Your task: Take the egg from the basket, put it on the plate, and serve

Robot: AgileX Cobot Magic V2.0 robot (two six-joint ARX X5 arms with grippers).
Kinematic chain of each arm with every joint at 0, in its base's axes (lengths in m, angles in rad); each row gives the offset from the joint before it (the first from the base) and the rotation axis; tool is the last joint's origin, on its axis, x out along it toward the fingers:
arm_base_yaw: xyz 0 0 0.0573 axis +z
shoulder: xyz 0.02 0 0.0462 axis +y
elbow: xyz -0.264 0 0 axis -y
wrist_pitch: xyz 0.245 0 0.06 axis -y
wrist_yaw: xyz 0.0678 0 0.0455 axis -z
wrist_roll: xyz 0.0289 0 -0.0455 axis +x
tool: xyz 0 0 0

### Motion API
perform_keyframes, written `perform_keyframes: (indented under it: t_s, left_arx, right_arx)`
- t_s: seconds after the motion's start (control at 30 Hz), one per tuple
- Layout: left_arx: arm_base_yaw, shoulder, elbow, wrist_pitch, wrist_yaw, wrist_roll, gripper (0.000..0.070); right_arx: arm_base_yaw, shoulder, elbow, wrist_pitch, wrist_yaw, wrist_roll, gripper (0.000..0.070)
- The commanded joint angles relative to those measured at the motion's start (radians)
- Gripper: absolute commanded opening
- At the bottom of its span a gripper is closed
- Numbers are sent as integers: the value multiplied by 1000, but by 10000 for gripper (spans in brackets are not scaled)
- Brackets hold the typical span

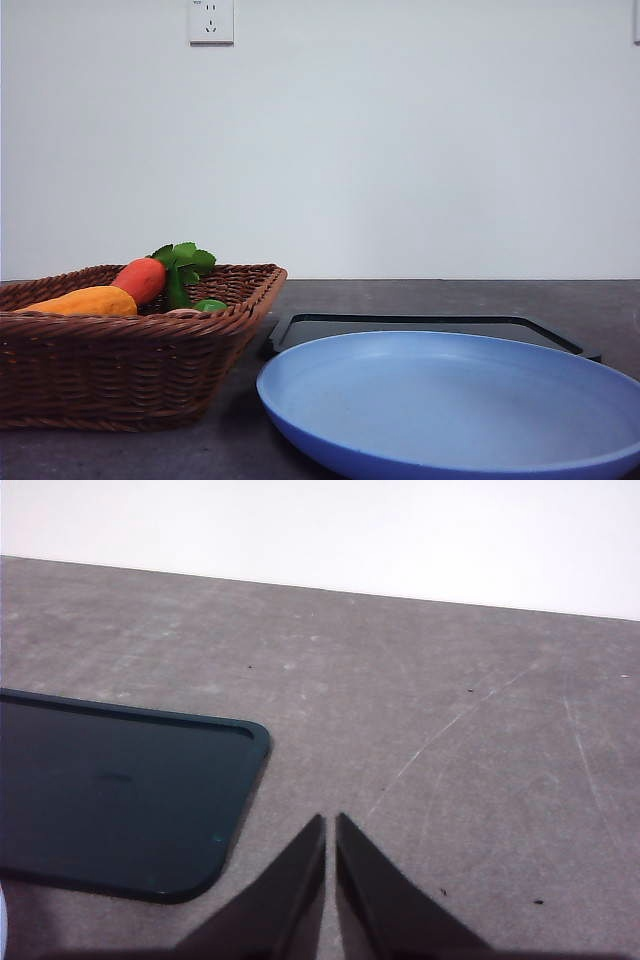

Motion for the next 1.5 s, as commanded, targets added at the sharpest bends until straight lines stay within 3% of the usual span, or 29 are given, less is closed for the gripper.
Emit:
perform_keyframes:
  t_s: [0.0,0.13,0.3,0.37,0.43,0.63,0.87,1.0,1.23,1.47]
  left_arx:
    - [1,-2,-19,-5,-1,-3,0]
    - [1,-2,-18,20,0,-53,0]
    - [1,-2,-17,31,0,-362,0]
    - [1,-2,-17,41,0,-423,0]
    - [1,-2,-17,49,2,-437,0]
    - [1,-2,-6,45,18,-440,0]
    - [1,60,89,3,50,-440,0]
    - [1,168,172,-8,127,-421,0]
    - [-2,417,340,-12,289,-315,0]
    - [-55,642,485,-45,430,-268,0]
  right_arx:
    - [-1,0,-6,12,0,13,0]
    - [0,0,-6,52,0,26,0]
    - [0,0,-6,128,-3,150,0]
    - [-1,0,-6,158,-3,191,0]
    - [0,0,-6,200,-3,245,0]
    - [-1,0,7,233,-1,341,0]
    - [-1,36,148,-31,0,373,0]
    - [-1,115,268,-146,0,373,0]
    - [-1,291,456,-255,-4,350,0]
    - [-1,473,559,-372,-109,339,0]
